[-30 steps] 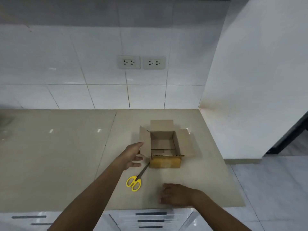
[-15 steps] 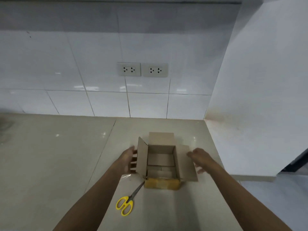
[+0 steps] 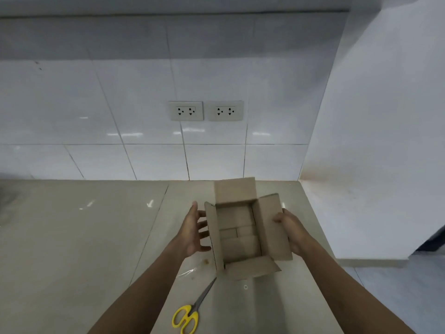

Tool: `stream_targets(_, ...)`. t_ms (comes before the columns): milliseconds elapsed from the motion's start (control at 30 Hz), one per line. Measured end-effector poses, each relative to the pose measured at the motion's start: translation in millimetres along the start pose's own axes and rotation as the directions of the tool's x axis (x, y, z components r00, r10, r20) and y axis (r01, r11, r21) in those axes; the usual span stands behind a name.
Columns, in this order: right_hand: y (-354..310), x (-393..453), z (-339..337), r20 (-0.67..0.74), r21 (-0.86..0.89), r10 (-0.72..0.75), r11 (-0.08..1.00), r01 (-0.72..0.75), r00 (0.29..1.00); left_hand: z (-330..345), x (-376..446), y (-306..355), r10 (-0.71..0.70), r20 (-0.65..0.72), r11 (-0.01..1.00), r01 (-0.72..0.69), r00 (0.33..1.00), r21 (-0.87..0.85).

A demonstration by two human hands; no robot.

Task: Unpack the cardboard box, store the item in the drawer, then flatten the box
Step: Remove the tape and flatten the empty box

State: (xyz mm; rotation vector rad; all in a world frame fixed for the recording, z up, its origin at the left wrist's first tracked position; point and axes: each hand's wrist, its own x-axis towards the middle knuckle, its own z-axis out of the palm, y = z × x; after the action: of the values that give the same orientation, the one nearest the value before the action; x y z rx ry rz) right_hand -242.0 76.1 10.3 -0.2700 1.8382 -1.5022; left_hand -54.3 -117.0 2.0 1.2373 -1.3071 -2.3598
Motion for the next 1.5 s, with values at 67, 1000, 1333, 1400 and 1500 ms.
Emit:
stream_targets(67,-3.0,-7.2,0.2,0.027,0.001,-0.122,0.993,0.122,0.992,-1.4,5.7,4.4,0.006,-0.031,0.998,-0.008,1.0,-0.069)
stream_targets(1000,-9.4,-45.6,9.4,0.314,-0.562,-0.36,0.676,0.477,0.879,21.8,-4.5,11.0,0.441,0.383,-0.089,-0.386,0.811,0.918)
stream_targets(1333,3.1,-52.6,21.9,0.317,-0.619,-0.4,0.599,0.507,0.86,48.8,7.6,2.5,0.432,0.279,0.189,-0.388,0.858,0.902)
stream_targets(1400,3.9,-52.1,23.7,0.287,-0.657,-0.436,0.559,0.507,0.853,49.6,5.9,-2.0,0.365,0.33,0.01,-0.358,0.87,0.934)
stream_targets(1500,6.7,-51.1,30.5,0.264,-0.727,-0.488,0.467,0.504,0.832,52.0,-0.9,-5.6,0.39,0.331,-0.095,-0.32,0.859,0.943)
